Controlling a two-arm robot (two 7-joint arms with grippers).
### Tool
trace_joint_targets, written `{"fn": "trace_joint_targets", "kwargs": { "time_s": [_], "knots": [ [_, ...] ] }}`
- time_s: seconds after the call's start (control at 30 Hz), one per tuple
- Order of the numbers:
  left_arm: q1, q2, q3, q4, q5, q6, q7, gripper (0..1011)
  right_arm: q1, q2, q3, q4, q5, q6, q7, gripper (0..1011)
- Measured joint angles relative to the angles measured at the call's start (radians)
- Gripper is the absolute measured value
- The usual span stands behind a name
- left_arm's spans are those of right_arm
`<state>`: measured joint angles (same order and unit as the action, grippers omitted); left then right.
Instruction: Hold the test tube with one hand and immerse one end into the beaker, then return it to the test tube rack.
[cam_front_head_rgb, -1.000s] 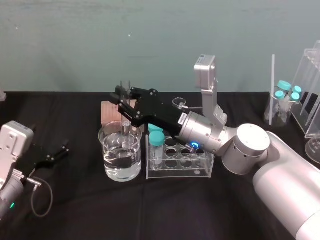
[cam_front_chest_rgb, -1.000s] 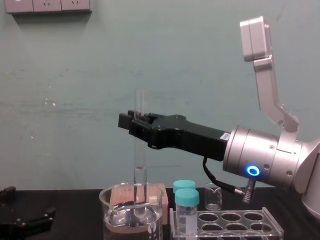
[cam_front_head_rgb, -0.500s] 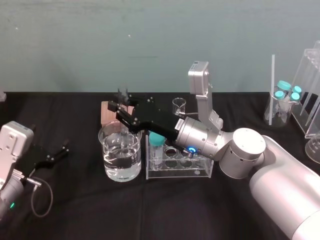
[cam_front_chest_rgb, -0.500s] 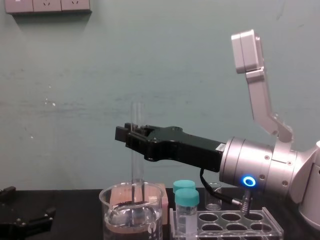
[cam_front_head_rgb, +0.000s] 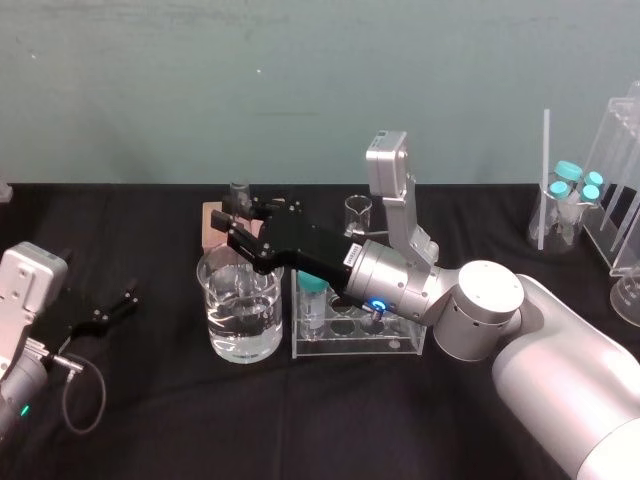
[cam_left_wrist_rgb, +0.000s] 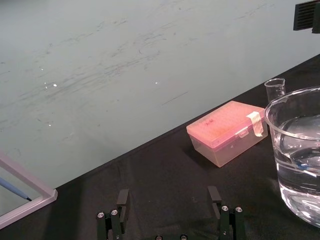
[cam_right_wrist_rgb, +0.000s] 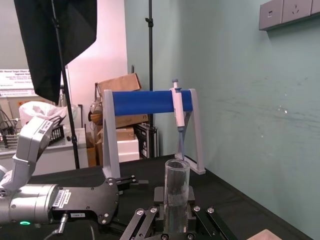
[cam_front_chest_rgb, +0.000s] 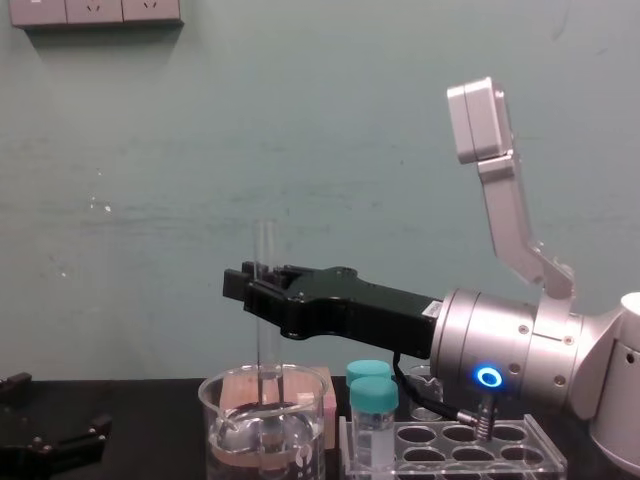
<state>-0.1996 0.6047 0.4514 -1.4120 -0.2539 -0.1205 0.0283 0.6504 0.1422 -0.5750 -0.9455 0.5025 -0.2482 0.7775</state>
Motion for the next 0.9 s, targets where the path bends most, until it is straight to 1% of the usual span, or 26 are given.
{"fn": "trace_joint_targets", "kwargs": {
  "time_s": [0.33, 0.9],
  "knots": [
    [0.000, 0.000, 0.000, 0.000, 0.000, 0.000, 0.000, 1000, 0.004, -0.009, 0.002, 0.016, -0.020, -0.017, -0.010, 231],
    [0.000, 0.000, 0.000, 0.000, 0.000, 0.000, 0.000, 1000, 0.008, -0.013, 0.010, 0.026, -0.024, -0.016, -0.001, 231]
  ]
}}
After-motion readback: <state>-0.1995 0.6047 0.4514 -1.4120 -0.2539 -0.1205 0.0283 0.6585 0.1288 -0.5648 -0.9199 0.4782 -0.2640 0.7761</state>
